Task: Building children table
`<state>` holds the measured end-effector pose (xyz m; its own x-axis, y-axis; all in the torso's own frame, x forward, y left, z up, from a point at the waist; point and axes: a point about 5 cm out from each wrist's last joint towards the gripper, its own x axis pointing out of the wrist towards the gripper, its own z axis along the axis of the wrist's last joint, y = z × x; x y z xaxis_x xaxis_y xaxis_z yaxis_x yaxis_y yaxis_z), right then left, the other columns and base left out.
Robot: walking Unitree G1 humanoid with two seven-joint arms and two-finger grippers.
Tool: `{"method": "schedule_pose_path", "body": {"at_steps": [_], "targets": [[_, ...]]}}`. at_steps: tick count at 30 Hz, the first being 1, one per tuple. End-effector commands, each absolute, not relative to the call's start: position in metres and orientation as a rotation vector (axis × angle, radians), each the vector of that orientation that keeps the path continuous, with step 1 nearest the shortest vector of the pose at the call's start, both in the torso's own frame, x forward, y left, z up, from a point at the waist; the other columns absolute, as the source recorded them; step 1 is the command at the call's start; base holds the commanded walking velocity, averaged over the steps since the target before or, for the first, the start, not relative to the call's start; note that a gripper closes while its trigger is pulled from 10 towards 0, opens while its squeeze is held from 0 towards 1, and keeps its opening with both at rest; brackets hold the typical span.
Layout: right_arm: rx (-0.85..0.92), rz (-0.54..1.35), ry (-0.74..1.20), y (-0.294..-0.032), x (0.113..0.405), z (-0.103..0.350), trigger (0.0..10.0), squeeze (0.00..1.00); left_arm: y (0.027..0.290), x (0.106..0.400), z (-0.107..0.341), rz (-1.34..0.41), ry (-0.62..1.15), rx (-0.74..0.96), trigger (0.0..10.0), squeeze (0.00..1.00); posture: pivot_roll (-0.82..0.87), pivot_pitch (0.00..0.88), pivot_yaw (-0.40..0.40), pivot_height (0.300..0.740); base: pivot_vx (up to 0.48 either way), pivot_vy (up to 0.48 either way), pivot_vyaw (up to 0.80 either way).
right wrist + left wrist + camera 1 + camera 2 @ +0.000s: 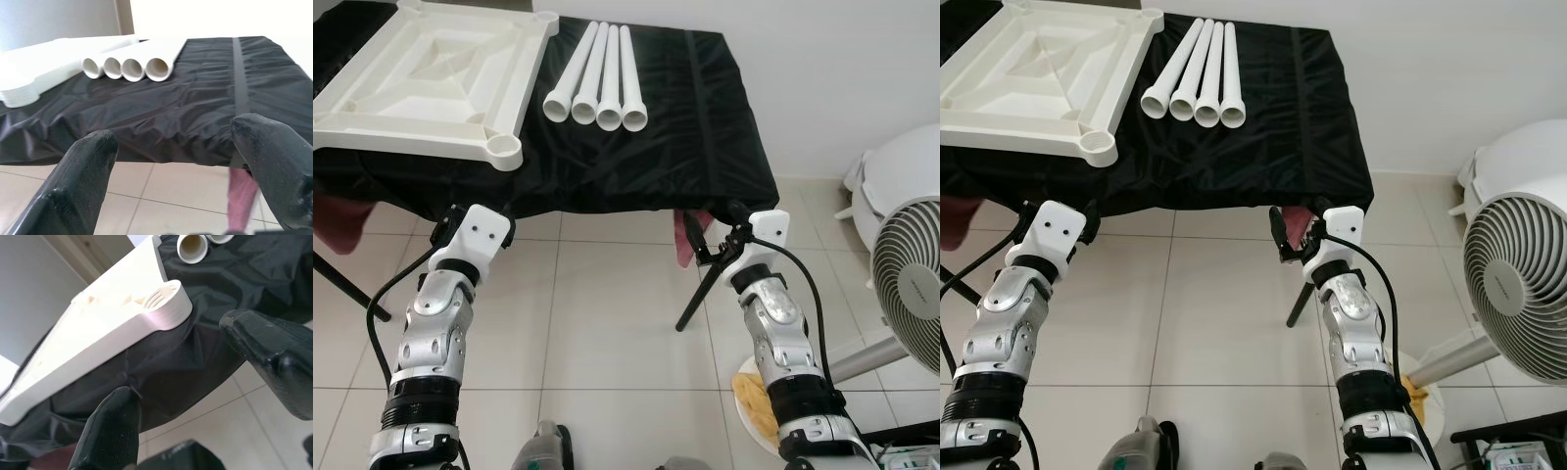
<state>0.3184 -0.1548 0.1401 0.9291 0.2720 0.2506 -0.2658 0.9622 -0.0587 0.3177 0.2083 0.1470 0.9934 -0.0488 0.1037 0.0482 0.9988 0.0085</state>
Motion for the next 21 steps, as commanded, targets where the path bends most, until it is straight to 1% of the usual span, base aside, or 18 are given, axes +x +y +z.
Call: {"method": "schedule_pose_path", "body": {"at_steps": [1, 2, 4, 6, 7, 10, 12, 13, 15, 18, 21], "targets": [[-0.026, 0.304, -0.276, -0.151, 0.314, 0.140, 10.0, 0.00, 0.209, 0.315, 0.143, 0.011, -0.083, 0.025, 10.0, 0.00, 0.01, 0.087, 0.022, 0.740, 0.000, 0.000, 0.00], [-0.026, 0.304, -0.276, -0.151, 0.314, 0.140, 10.0, 0.00, 0.209, 0.315, 0.143, 0.011, -0.083, 0.025, 10.0, 0.00, 0.01, 0.087, 0.022, 0.740, 0.000, 0.000, 0.00], [-0.068, 0.294, -0.302, -0.157, 0.318, 0.145, 10.0, 0.00, 0.208, 0.318, 0.147, -0.026, -0.071, 0.064, 10.0, 0.00, 0.02, 0.084, 0.072, 0.740, 0.000, 0.000, 0.00], [-0.080, 0.280, -0.308, -0.161, 0.320, 0.148, 10.0, 0.00, 0.208, 0.319, 0.149, -0.039, -0.063, 0.070, 10.0, 0.00, 0.02, 0.084, 0.072, 0.740, 0.000, 0.000, 0.00], [-0.083, 0.251, -0.310, -0.167, 0.323, 0.151, 10.0, 0.00, 0.210, 0.321, 0.151, -0.059, -0.052, 0.048, 10.0, 0.00, 0.01, 0.086, 0.077, 0.740, 0.000, 0.000, 0.00], [-0.084, 0.249, -0.310, -0.169, 0.322, 0.152, 10.0, 0.00, 0.212, 0.324, 0.149, -0.059, -0.039, 0.023, 10.0, 0.00, 0.00, 0.086, 0.074, 0.740, 0.000, 0.000, 0.00], [-0.040, 0.221, -0.291, -0.173, 0.321, 0.148, 10.0, 0.00, 0.212, 0.327, 0.149, -0.065, -0.030, 0.056, 10.0, 0.00, 0.00, 0.082, 0.063, 0.740, 0.000, 0.000, 0.00], [-0.027, 0.217, -0.279, -0.173, 0.320, 0.144, 10.0, 0.00, 0.212, 0.328, 0.149, -0.070, -0.037, 0.015, 10.0, 0.00, 0.00, 0.081, 0.062, 0.740, 0.000, 0.000, 0.00], [-0.030, 0.219, -0.266, -0.171, 0.318, 0.139, 10.0, 0.00, 0.213, 0.329, 0.147, -0.061, -0.029, -0.004, 10.0, 0.00, 0.00, 0.081, 0.062, 0.740, 0.000, 0.000, 0.00], [-0.033, 0.241, -0.254, -0.163, 0.314, 0.133, 10.0, 0.00, 0.216, 0.330, 0.141, -0.041, -0.004, -0.014, 10.0, 0.00, 0.00, 0.077, 0.066, 0.740, 0.000, 0.000, 0.00], [-0.028, 0.244, -0.258, -0.158, 0.313, 0.132, 10.0, 0.00, 0.212, 0.329, 0.138, -0.059, -0.007, 0.015, 10.0, 0.00, -0.01, 0.081, 0.064, 0.740, 0.000, 0.000, 0.00]]}}
